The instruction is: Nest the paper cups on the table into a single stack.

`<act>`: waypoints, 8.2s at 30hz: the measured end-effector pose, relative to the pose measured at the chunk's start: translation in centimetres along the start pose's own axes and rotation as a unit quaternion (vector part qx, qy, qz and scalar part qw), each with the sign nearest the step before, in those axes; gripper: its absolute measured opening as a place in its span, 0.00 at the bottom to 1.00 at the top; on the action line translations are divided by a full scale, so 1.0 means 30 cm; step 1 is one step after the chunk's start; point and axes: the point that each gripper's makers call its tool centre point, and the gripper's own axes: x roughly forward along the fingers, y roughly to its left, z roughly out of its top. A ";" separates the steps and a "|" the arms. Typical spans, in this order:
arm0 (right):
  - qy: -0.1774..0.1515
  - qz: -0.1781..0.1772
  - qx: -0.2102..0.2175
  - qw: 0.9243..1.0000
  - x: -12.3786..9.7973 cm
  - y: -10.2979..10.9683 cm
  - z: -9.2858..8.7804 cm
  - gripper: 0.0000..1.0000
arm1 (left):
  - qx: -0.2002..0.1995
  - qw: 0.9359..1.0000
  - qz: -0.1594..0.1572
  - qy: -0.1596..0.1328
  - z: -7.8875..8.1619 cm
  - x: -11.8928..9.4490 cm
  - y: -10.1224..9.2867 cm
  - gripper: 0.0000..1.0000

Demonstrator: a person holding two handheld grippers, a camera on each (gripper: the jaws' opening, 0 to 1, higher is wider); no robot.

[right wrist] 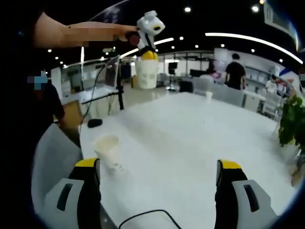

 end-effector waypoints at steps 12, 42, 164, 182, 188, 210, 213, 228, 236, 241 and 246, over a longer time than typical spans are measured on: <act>-0.002 0.003 -0.007 1.000 -0.005 -0.006 0.016 1.00 | 0.023 1.000 -0.016 0.004 0.037 0.015 -0.084 0.00; -0.016 0.020 -0.012 1.000 -0.034 0.020 0.039 1.00 | 0.016 1.000 -0.017 0.001 -0.004 0.149 -0.281 0.00; -0.003 0.045 0.003 0.999 -0.083 0.198 -0.043 1.00 | -0.058 0.998 -0.019 -0.014 -0.248 0.442 -0.529 0.00; -0.002 0.049 0.004 0.999 -0.082 0.221 -0.050 1.00 | -0.054 0.998 -0.011 -0.006 -0.300 0.528 -0.559 0.00; 0.000 0.051 0.002 0.999 -0.087 0.228 -0.057 1.00 | -0.044 0.999 -0.001 -0.010 -0.306 0.548 -0.565 0.00; 0.002 0.055 0.003 0.998 -0.103 0.226 -0.056 1.00 | -0.034 0.999 -0.011 -0.026 -0.287 0.574 -0.590 0.00; 0.001 0.055 0.003 0.998 -0.106 0.222 -0.052 1.00 | -0.033 0.999 -0.014 -0.033 -0.279 0.577 -0.589 0.00; 0.002 0.053 0.005 0.999 -0.120 0.199 -0.058 1.00 | -0.059 0.996 -0.033 -0.051 -0.250 0.560 -0.584 0.30; -0.004 0.053 0.000 0.999 -0.111 0.191 -0.038 1.00 | -0.038 0.992 -0.003 -0.123 -0.205 0.505 -0.544 0.64; -0.008 0.052 -0.005 0.999 -0.103 0.187 -0.027 1.00 | -0.038 0.984 0.022 -0.170 -0.211 0.448 -0.517 0.81; -0.009 0.054 -0.010 0.998 -0.090 0.186 -0.023 1.00 | -0.054 0.970 0.044 -0.234 -0.240 0.374 -0.502 0.96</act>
